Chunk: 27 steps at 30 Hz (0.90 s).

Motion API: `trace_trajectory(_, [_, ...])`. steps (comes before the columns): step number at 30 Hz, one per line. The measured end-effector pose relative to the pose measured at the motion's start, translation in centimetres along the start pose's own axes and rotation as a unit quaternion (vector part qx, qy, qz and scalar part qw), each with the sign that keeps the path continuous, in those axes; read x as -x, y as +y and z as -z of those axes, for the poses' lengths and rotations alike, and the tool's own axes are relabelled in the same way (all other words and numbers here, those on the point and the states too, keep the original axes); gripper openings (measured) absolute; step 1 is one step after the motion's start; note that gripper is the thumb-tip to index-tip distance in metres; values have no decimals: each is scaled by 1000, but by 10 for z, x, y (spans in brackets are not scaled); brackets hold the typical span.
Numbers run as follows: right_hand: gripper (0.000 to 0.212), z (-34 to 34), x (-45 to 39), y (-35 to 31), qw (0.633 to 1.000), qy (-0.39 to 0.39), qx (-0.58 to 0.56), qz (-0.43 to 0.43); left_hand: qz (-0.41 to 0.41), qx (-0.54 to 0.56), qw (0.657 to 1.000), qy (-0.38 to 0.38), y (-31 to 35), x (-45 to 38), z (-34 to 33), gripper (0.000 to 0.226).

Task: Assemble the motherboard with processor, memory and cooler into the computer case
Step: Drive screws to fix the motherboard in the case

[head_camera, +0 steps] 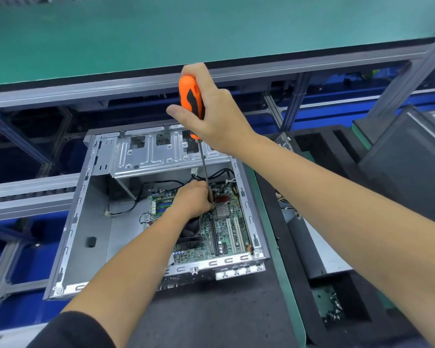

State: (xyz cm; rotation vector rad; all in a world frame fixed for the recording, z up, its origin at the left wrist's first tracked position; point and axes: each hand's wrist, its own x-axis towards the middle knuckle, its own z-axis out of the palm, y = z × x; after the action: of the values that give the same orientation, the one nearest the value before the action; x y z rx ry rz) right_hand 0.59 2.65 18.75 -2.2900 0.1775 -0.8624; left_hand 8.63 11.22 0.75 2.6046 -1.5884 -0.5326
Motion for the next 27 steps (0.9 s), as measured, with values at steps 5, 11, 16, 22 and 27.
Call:
trace_trajectory(5, [39, 5, -1, 2, 1000, -18, 12, 21, 35, -27, 999, 23, 3, -3, -7, 28])
trace_trajectory(11, [28, 18, -7, -8, 997, -78, 16, 17, 53, -28, 998, 34, 7, -2, -9, 23])
trace_trajectory(16, [22, 42, -25, -21, 983, -169, 64, -10, 60, -37, 997, 34, 9, -1, -8, 21])
trace_trajectory(22, [16, 59, -34, -33, 953, -272, 133, 14, 65, -21, 997, 32, 11, 0, -8, 16])
trace_trajectory(27, [8, 63, -33, -38, 940, -305, 144, 37, 75, -13, 997, 12, 13, -1, -5, 16])
